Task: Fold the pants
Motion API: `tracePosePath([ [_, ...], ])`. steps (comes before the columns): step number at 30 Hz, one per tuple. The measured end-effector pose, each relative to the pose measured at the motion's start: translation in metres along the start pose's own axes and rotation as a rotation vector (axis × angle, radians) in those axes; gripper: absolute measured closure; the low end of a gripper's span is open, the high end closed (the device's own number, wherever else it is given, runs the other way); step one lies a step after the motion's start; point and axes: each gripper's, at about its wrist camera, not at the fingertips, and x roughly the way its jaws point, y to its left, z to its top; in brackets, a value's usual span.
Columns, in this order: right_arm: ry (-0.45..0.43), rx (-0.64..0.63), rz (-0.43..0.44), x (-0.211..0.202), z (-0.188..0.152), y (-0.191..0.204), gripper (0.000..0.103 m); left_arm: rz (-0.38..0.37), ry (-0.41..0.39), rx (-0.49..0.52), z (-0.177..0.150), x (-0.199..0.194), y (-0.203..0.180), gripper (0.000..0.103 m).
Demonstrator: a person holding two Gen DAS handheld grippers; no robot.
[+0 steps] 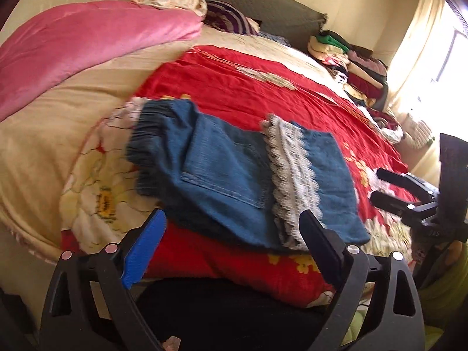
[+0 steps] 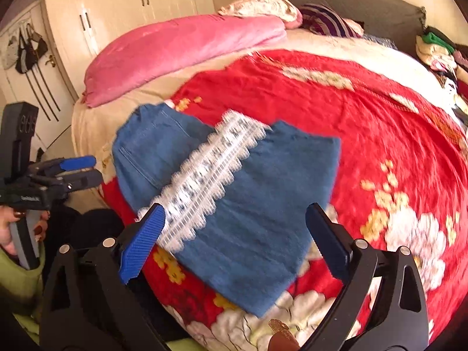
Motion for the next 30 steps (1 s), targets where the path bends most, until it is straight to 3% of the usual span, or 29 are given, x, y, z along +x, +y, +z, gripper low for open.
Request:
tracePosePath([
  [12, -0.016, -0.056, 0.078, 0.026, 0.058, 0.028, 0.011, 0.032, 0.003, -0.165, -0.004, -0.001, 0.061, 0.011],
  [20, -0.006, -0.099, 0.109, 0.054, 0.094, 0.043, 0.011, -0.038, 0.024, -0.203, -0.004, 0.013, 0.068, 0.013],
  [25, 0.011, -0.134, 0.145, 0.074, 0.113, 0.054, 0.011, -0.087, 0.039, -0.205, -0.004, 0.022, 0.060, 0.029],
  [30, 0.060, -0.200, 0.189, 0.103, 0.126, 0.073, 0.011, -0.161, 0.090, -0.263, -0.005, 0.045, 0.065, 0.056],
])
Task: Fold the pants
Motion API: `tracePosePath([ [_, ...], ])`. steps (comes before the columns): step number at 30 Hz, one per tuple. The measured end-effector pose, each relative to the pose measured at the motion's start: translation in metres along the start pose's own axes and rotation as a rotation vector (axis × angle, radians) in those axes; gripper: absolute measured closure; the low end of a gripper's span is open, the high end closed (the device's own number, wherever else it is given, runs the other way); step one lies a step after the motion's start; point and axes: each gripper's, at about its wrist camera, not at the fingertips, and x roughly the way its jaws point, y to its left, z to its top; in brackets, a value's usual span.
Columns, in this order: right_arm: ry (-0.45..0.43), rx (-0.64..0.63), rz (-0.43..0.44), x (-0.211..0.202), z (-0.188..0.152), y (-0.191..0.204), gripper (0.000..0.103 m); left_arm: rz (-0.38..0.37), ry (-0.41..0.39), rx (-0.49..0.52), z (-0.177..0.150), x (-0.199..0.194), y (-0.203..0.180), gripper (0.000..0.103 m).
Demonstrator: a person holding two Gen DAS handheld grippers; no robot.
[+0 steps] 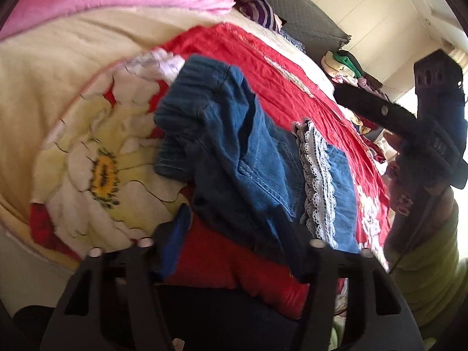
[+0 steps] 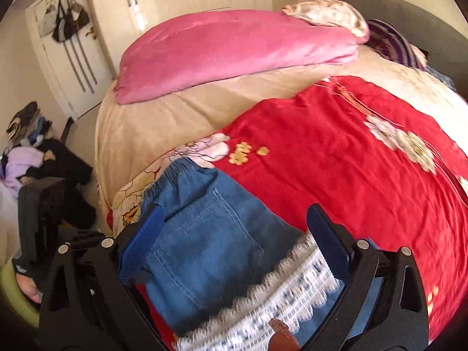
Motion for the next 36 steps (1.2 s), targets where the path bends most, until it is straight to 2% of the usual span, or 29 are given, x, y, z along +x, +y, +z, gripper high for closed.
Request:
tracePosePath([
  [1, 0.009, -0.009, 0.008, 0.005, 0.003, 0.002, 0.011, -0.001, 0.007, -0.010, 0.000, 0.003, 0.002, 0.058],
  [3, 0.031, -0.031, 0.020, 0.018, 0.008, 0.007, 0.011, -0.018, 0.021, -0.020, 0.000, 0.010, 0.004, 0.070],
  [5, 0.061, -0.059, 0.047, 0.032, 0.012, 0.014, 0.011, -0.016, 0.025, -0.011, -0.001, 0.013, 0.003, 0.072],
  [13, 0.182, -0.110, 0.130, 0.092, 0.022, 0.032, 0.011, 0.003, 0.026, 0.017, 0.000, 0.017, -0.003, 0.072],
  [18, 0.221, -0.100, 0.193, 0.117, 0.024, 0.033, 0.012, 0.010, 0.030, 0.025, 0.004, 0.023, -0.006, 0.072],
  [19, 0.228, -0.099, 0.205, 0.120, 0.023, 0.032, 0.024, 0.012, 0.031, 0.026, 0.005, 0.024, -0.007, 0.072],
  [20, 0.238, -0.094, 0.240, 0.122, 0.021, 0.031, 0.042, 0.014, 0.031, 0.029, 0.006, 0.025, -0.007, 0.072],
  [21, 0.246, -0.085, 0.274, 0.123, 0.019, 0.030, 0.046, 0.015, 0.031, 0.029, 0.008, 0.026, -0.008, 0.072],
  [24, 0.222, -0.091, 0.280, 0.115, 0.016, 0.027, 0.063, 0.023, 0.031, 0.036, 0.011, 0.029, -0.011, 0.072],
  [26, 0.197, -0.066, 0.299, 0.103, 0.016, 0.020, 0.071, 0.028, 0.028, 0.045, 0.014, 0.030, -0.014, 0.073],
  [29, 0.142, -0.043, 0.312, 0.079, 0.015, 0.010, 0.074, 0.022, 0.020, 0.059, 0.016, 0.029, -0.022, 0.074],
  [36, 0.011, 0.022, 0.333, 0.013, 0.003, -0.021, 0.074, -0.019, -0.012, 0.133, 0.015, 0.018, -0.058, 0.074],
])
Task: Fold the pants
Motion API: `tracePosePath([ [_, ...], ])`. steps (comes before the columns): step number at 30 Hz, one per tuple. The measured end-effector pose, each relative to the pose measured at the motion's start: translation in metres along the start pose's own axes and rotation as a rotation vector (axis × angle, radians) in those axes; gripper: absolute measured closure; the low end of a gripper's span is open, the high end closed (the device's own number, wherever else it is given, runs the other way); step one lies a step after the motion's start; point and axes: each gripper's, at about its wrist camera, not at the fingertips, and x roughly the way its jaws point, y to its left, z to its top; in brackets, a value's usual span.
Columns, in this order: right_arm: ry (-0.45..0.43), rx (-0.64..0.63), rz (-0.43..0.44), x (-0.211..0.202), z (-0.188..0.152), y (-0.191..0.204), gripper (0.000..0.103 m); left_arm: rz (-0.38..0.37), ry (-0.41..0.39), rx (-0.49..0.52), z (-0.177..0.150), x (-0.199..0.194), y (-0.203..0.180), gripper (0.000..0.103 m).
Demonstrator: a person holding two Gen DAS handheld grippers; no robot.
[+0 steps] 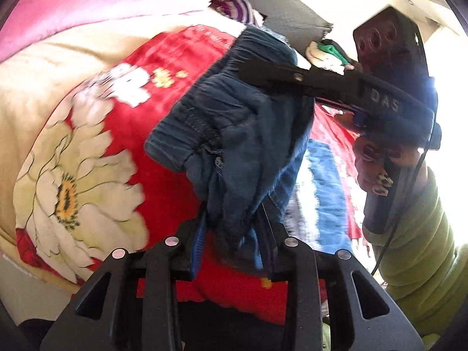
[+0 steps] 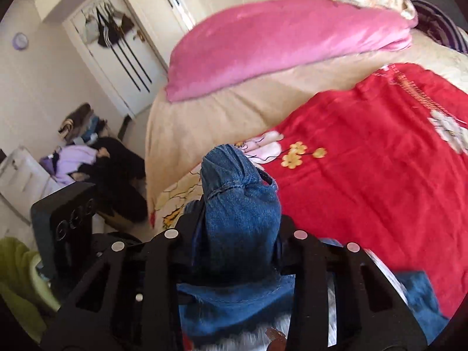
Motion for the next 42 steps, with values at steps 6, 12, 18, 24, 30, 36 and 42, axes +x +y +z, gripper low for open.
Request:
tracePosePath([
  [6, -0.072, 0.046, -0.032, -0.053, -0.022, -0.013, 0.074, -0.051, 0.003, 0.081, 0.000, 0.003, -0.035, 0.074],
  [12, -0.114, 0.111, -0.096, -0.088, -0.049, -0.029, 0.064, -0.090, 0.034, 0.168, -0.009, 0.014, -0.069, 0.074],
  [18, -0.172, 0.243, -0.238, -0.130, -0.094, -0.054, 0.039, -0.151, 0.148, 0.285, -0.038, 0.036, -0.101, 0.071],
  [24, -0.150, 0.326, -0.274, -0.134, -0.125, -0.063, 0.038, -0.194, 0.160, 0.321, -0.049, 0.030, -0.113, 0.071],
  [30, -0.074, 0.313, -0.291, -0.115, -0.132, -0.060, 0.044, -0.066, 0.053, 0.300, -0.023, 0.015, -0.098, 0.073],
  [36, 0.017, 0.362, -0.355, -0.102, -0.157, -0.075, 0.051, 0.008, 0.145, 0.303, -0.039, 0.052, -0.085, 0.077],
  [42, -0.018, 0.343, -0.359, -0.107, -0.155, -0.068, 0.047, 0.005, 0.132, 0.288, -0.032, 0.041, -0.087, 0.076],
])
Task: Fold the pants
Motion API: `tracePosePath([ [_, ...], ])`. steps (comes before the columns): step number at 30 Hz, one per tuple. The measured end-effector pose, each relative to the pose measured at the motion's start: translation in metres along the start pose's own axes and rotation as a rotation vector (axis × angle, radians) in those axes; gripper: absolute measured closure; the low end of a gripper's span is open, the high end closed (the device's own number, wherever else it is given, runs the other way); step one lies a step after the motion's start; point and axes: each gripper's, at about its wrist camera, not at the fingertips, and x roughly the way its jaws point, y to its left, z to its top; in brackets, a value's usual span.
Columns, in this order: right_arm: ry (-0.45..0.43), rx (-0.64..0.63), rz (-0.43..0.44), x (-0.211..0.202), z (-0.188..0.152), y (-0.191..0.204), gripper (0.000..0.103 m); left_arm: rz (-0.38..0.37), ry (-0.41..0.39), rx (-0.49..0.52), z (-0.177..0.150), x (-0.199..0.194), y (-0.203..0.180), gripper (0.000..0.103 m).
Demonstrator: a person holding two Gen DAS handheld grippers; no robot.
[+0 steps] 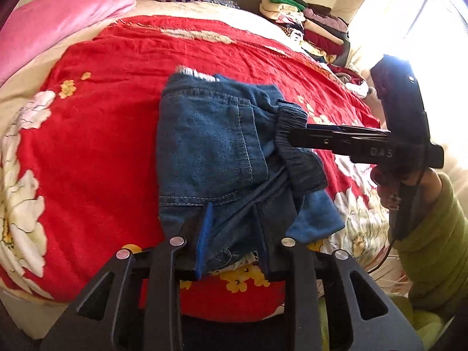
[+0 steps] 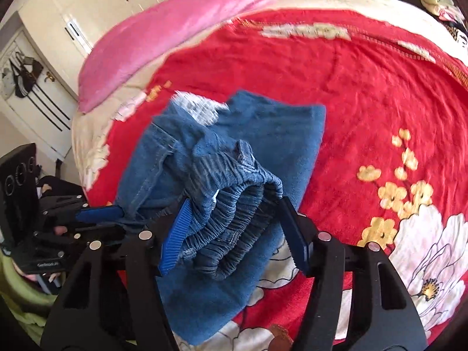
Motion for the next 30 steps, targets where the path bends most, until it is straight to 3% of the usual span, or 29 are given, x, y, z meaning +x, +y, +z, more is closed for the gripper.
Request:
tracePosePath([
  [1, -0.024, -0.006, 0.009, -0.007, 0.000, 0.002, 0.047, 0.003, -0.007, 0.002, 0.002, -0.002, 0.000, 0.074],
  [3, -0.076, -0.022, 0.022, -0.022, -0.001, 0.007, 0.042, 0.015, -0.028, 0.007, 0.006, -0.009, -0.001, 0.060],
  [9, -0.152, -0.119, 0.007, -0.055, -0.011, 0.030, 0.038, 0.042, -0.050, 0.011, 0.015, -0.014, -0.003, 0.042],
  [14, -0.162, -0.209, -0.001, -0.068, -0.024, 0.049, 0.034, 0.059, -0.057, 0.013, 0.023, -0.017, -0.002, 0.033],
  [21, -0.144, -0.342, 0.009, -0.068, -0.042, 0.079, 0.034, 0.086, -0.066, 0.019, 0.040, -0.015, 0.003, 0.032],
  [25, -0.119, -0.422, 0.018, -0.059, -0.050, 0.097, 0.034, 0.091, -0.081, 0.001, 0.056, -0.014, 0.014, 0.035],
  [26, -0.109, -0.448, 0.015, -0.054, -0.052, 0.103, 0.034, 0.092, -0.079, -0.003, 0.061, -0.013, 0.018, 0.040],
  [27, -0.100, -0.472, 0.012, -0.050, -0.054, 0.108, 0.034, 0.088, -0.072, -0.001, 0.066, -0.011, 0.020, 0.053],
  [28, -0.095, -0.495, 0.007, -0.047, -0.056, 0.112, 0.034, 0.083, -0.069, 0.002, 0.069, -0.009, 0.020, 0.059],
  [30, -0.084, -0.547, 0.016, -0.038, -0.059, 0.124, 0.043, 0.054, -0.051, 0.005, 0.077, -0.003, 0.022, 0.076],
])
